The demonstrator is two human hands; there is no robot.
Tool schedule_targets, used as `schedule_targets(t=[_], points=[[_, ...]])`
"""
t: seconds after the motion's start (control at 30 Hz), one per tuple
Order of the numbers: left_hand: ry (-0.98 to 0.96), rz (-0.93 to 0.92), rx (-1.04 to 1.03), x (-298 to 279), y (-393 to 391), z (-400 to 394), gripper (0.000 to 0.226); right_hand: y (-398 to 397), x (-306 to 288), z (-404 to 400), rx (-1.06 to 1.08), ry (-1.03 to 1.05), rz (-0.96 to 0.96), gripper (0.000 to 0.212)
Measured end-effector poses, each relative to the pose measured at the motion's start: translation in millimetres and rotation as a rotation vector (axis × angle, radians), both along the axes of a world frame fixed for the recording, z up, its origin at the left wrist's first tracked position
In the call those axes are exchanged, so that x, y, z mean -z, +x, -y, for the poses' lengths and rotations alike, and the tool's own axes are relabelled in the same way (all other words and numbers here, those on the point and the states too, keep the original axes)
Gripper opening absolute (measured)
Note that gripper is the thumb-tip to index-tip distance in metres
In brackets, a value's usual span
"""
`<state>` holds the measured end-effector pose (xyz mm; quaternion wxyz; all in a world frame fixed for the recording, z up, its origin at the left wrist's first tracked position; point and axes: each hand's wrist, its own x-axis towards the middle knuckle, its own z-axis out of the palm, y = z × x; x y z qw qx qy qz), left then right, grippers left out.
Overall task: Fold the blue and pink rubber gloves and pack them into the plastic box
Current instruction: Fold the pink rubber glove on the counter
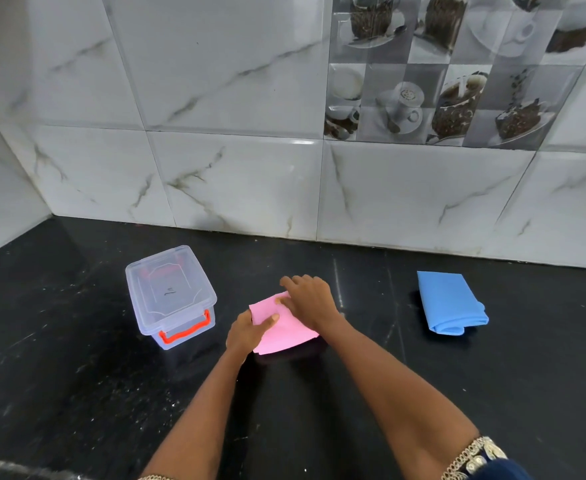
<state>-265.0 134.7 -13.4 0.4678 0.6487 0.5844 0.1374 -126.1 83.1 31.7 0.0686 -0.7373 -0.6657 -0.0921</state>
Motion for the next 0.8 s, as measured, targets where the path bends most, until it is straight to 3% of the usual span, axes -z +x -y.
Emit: schedule_targets(t=[0.13,0.2,0.3,0.4,0.5,0.6,0.67,0.8], points=[[0.033,-0.132,-0.021,-3,5,-10,0.082,9,38,13,-0.049,0.026,0.192,0.035],[0.089,-0.294,-0.049,-9,10,-10,0.093,9,48,13,-0.054,-0.036,0.093,0.041],[0.237,-0.676,-0.016,-24,18,-6,0.101,10,49,6,-0.006,-0.131,-0.102,0.043],[0.197,-0.770,0.061,-27,18,-6,0.098,15,41,1,0.025,-0.162,-0.156,0.039],[-0.094,-0.630,0.053,-25,14,-4,0.098,14,39,-1,0.071,-0.238,-0.219,0.042],[-0.357,-0.307,-0.151,-26,13,-1,0.096,11,42,2,0.149,-0.282,-0.293,0.046],[-0.401,-0.028,-0.350,-25,15,0,0.091,11,42,5,0.221,-0.289,-0.345,0.048],[-0.416,0.511,-0.642,-10,29,8,0.083,17,43,11,0.435,-0.281,-0.637,0.055]])
